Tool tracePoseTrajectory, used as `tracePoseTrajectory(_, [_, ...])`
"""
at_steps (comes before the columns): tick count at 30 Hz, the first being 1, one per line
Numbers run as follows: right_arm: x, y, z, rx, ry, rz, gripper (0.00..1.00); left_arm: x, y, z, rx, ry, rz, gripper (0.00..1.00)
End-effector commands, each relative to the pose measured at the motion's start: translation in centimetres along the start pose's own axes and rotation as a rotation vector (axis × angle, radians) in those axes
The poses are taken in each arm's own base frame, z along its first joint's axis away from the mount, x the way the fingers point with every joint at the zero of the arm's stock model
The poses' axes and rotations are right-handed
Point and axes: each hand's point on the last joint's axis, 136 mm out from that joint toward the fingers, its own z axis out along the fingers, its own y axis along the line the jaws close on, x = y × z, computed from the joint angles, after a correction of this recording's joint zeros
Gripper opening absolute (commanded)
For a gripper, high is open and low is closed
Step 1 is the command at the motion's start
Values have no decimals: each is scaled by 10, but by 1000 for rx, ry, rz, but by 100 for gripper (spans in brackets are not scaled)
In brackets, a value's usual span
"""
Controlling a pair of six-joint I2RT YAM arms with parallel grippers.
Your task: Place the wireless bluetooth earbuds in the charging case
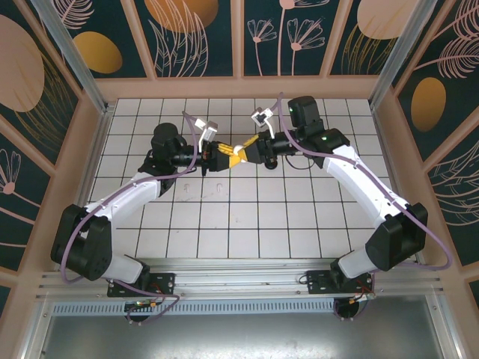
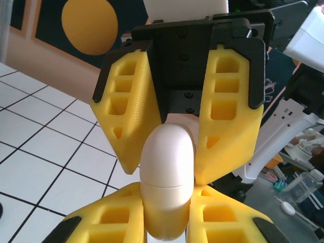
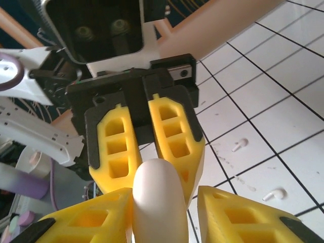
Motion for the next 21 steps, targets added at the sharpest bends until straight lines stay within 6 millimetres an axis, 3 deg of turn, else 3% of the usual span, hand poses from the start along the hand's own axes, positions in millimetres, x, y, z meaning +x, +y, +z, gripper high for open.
tracePoseTrajectory(1, [-17, -28, -10, 127, -72, 29, 37, -13, -17, -1, 18, -6, 96, 0])
tracePoseTrajectory(13, [-14, -49, -13, 151, -90, 131, 41, -14, -21, -3, 3, -7, 130, 0])
tracePoseTrajectory(21, [-24, -44, -27, 165, -150, 138, 42, -14, 2, -9, -161, -24, 144, 0])
